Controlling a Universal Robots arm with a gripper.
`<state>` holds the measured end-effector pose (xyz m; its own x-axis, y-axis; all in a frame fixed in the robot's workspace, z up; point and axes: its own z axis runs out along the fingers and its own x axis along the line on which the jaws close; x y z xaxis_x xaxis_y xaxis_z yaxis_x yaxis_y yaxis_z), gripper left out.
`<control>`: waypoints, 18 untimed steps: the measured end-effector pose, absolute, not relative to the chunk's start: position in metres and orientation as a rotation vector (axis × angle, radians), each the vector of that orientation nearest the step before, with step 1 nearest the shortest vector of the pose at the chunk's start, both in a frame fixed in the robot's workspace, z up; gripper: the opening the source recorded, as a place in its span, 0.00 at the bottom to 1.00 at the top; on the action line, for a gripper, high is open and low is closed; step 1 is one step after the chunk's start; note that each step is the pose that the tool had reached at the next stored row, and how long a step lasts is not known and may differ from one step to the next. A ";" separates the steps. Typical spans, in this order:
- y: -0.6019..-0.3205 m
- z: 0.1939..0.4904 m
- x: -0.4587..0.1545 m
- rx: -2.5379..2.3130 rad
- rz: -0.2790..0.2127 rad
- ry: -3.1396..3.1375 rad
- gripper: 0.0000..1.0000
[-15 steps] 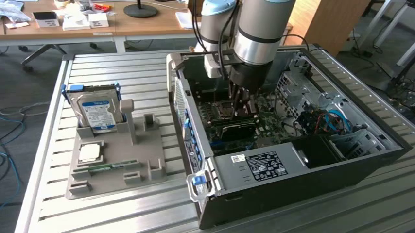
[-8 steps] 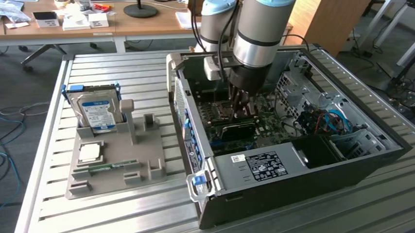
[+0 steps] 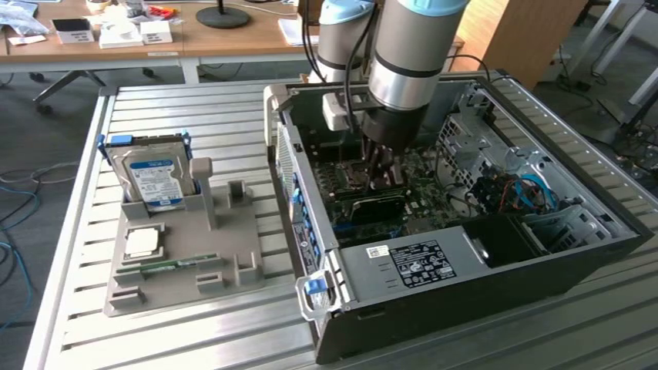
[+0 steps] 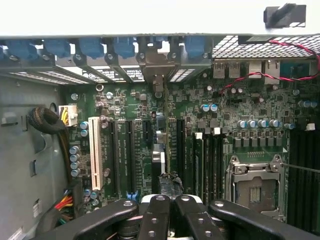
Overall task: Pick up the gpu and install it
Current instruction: 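Press down on the gpu until it lock into place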
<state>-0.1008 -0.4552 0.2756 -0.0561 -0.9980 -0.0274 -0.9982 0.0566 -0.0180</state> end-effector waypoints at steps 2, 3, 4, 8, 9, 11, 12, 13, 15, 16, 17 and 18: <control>-0.454 0.274 -0.101 -2.136 0.009 2.259 0.11; -0.454 0.272 -0.101 -2.136 0.009 2.259 0.11; -0.454 0.271 -0.101 -2.136 0.009 2.259 0.11; -0.453 0.267 -0.101 -2.136 0.009 2.259 0.11; -0.453 0.267 -0.101 -2.136 0.009 2.260 0.11; -0.453 0.267 -0.101 -2.136 0.009 2.260 0.11; -0.453 0.267 -0.101 -2.136 0.009 2.260 0.11; -0.453 0.266 -0.101 -2.136 0.009 2.259 0.11; -0.453 0.264 -0.101 -2.136 0.009 2.259 0.11; -0.453 0.264 -0.101 -2.136 0.009 2.260 0.11; -0.453 0.264 -0.101 -2.136 0.009 2.260 0.11; -0.453 0.264 -0.101 -2.136 0.009 2.260 0.11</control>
